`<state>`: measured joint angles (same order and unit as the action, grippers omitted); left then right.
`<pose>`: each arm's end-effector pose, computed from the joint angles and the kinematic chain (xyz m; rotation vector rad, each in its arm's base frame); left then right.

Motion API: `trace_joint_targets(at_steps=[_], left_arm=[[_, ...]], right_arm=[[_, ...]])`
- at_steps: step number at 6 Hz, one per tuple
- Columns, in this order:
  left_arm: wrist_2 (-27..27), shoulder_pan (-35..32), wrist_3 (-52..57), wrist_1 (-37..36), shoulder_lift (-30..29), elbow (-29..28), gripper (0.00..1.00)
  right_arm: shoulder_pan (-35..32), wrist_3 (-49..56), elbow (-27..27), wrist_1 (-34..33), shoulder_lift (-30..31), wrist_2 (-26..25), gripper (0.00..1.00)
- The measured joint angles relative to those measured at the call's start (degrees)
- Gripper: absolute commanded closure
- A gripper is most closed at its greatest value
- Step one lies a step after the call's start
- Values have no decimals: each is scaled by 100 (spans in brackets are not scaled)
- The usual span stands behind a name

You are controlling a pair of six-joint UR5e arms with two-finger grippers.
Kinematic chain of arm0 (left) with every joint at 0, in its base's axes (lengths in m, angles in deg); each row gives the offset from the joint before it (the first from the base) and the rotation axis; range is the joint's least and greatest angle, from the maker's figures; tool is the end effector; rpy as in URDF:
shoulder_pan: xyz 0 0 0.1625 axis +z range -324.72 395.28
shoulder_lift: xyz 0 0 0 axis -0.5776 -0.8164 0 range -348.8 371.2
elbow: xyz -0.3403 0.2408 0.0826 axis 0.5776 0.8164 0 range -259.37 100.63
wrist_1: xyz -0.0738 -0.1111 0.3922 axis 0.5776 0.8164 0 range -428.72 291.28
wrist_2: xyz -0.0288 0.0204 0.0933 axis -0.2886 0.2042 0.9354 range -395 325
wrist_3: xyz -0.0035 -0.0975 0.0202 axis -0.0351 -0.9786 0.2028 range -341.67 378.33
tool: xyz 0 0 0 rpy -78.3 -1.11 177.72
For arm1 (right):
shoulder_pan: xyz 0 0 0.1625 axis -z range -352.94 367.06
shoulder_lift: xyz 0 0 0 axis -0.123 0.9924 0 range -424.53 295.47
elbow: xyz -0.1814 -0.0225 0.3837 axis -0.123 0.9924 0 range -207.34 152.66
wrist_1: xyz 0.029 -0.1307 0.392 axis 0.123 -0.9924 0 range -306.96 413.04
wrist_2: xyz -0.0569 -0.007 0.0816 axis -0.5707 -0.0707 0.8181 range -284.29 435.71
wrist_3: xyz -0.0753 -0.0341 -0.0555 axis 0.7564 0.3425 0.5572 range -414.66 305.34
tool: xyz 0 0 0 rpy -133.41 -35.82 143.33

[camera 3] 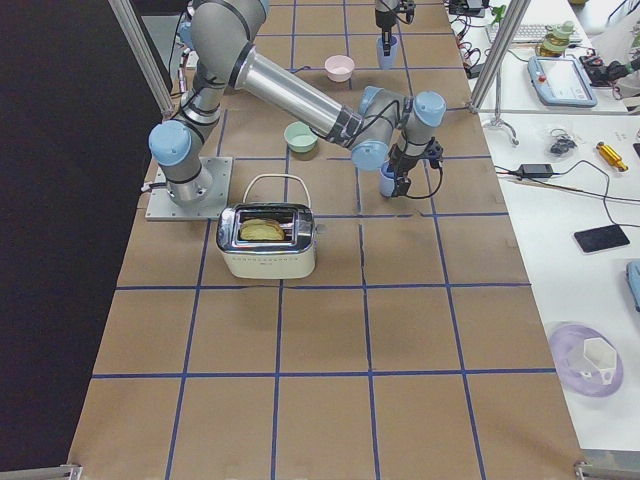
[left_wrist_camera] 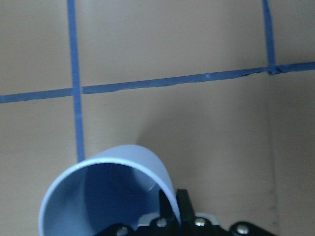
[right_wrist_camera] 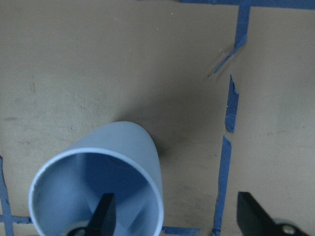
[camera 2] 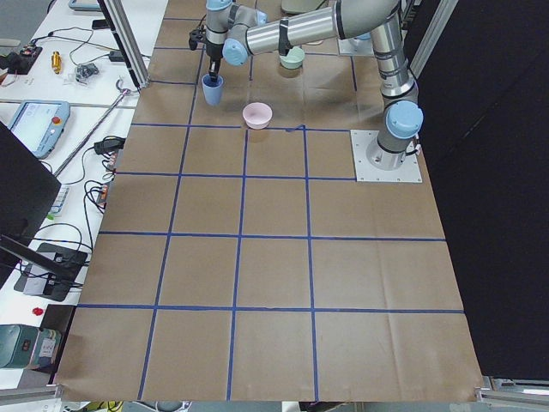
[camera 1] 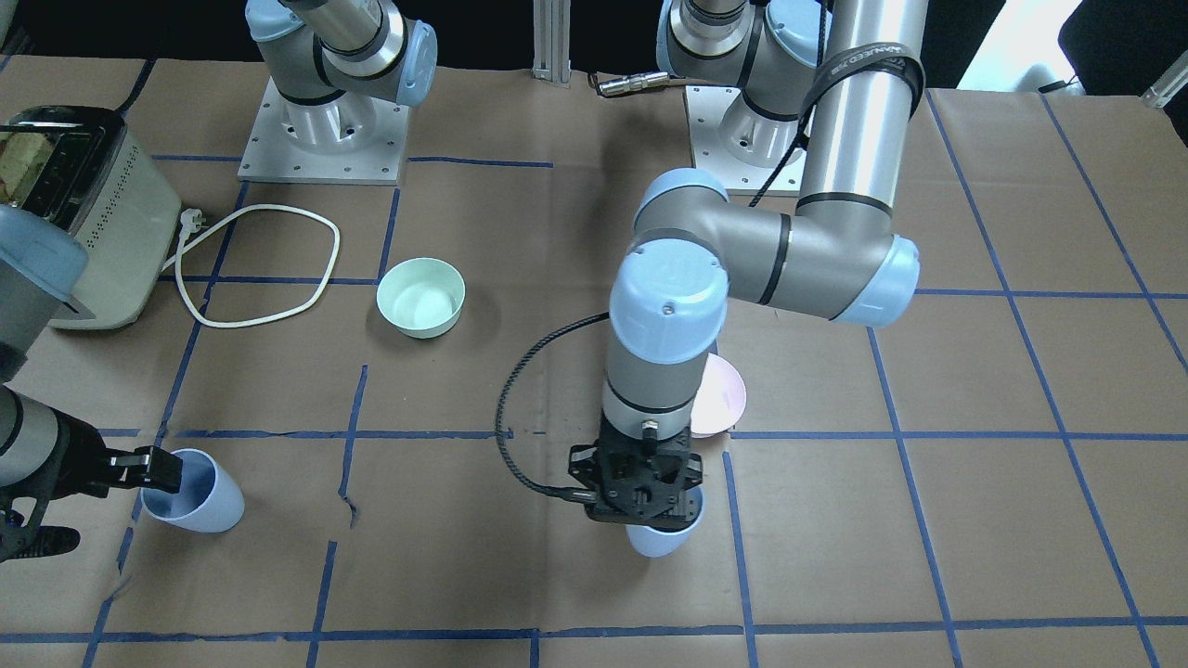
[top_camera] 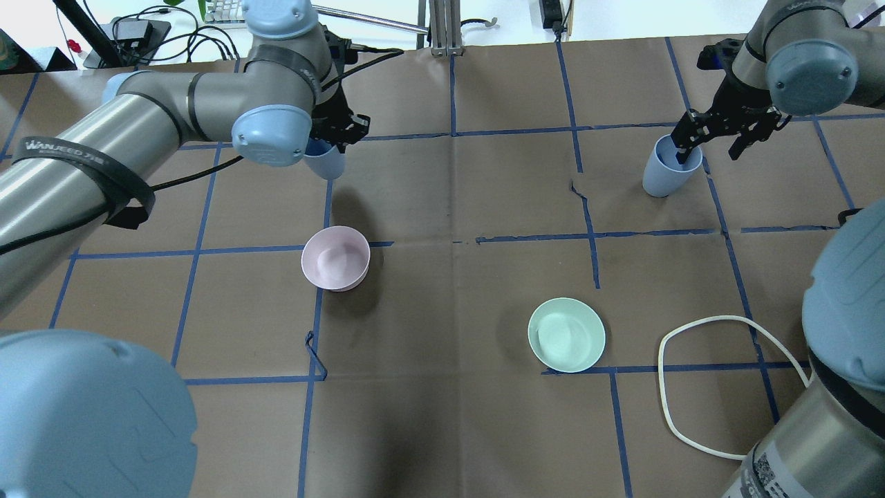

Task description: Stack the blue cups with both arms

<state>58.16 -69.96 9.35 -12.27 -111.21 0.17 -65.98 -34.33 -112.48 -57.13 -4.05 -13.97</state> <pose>-0.3097 -0.6508 0.2973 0.1611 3.1089 -0.3270 -0.0637 -0.6679 0.2615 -0.0912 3.1078 0.1130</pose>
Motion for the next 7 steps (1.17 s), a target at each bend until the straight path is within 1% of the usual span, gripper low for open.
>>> trace_joint_targets(at_steps=[1,2,4,5,6,7], left_arm=[[-23,-271,-138,7,-277,-373,100],[-56,-446,-181,53,-455,-592,99],[-190,-561,-177,573,-547,-673,99],[-301,-571,-156,745,-587,-679,96],[-360,-592,-139,783,-645,-687,79],[-376,-625,-136,780,-675,-691,1]], right_arm=[[0,4,0,-13,9,5,91],[0,-2,7,-3,13,43,91],[-10,-93,103,27,84,202,91],[-35,-130,253,191,230,229,91],[-61,-185,507,667,460,234,90],[-85,-273,786,1295,728,232,90]])
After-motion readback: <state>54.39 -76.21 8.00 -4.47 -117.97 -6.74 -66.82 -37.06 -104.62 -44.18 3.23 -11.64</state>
